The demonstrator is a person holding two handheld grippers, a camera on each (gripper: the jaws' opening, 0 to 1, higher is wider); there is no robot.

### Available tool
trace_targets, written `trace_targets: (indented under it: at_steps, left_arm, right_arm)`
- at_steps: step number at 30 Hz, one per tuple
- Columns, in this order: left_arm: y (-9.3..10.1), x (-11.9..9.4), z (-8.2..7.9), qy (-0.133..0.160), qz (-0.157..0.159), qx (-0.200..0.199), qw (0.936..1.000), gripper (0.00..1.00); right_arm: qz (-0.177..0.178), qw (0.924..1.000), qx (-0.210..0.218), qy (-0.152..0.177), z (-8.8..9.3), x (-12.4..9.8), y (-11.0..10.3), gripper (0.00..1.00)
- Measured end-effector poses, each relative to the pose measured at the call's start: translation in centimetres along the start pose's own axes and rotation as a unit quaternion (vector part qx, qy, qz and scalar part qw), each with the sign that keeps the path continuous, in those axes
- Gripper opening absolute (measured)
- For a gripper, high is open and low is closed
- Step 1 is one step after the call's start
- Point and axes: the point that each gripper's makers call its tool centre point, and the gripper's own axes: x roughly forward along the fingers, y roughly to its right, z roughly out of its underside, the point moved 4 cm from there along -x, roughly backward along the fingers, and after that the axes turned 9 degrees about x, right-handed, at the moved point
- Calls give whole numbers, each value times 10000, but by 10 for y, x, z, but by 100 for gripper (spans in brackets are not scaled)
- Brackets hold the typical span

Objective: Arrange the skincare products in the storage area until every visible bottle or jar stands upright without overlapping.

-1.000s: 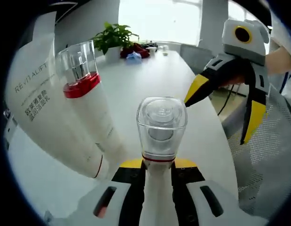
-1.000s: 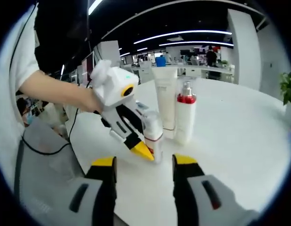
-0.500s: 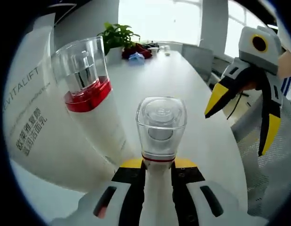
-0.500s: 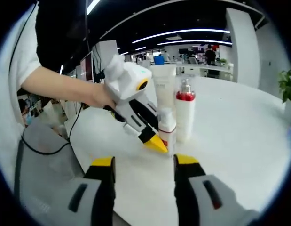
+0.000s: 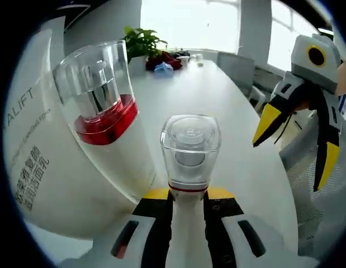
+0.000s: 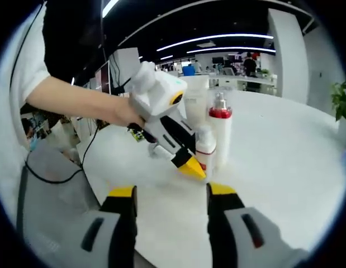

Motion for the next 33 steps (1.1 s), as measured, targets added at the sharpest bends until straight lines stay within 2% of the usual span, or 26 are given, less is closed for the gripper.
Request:
trace_targets:
  at_steps: [8,14,33]
  left_arm:
    - [0,0,1,-40,-9,-5,10000,18]
    - [2,0,6,-174,5,-7,9998,19]
    - [9,-17,14,-348,-88,-129,9993,24]
  right_arm:
    - [-2,10000,19,-9,1,0,0,51]
    - [-2,10000,21,-25,1,1,1,51]
    - [32,10000,-68,-15,-2,0,0,56]
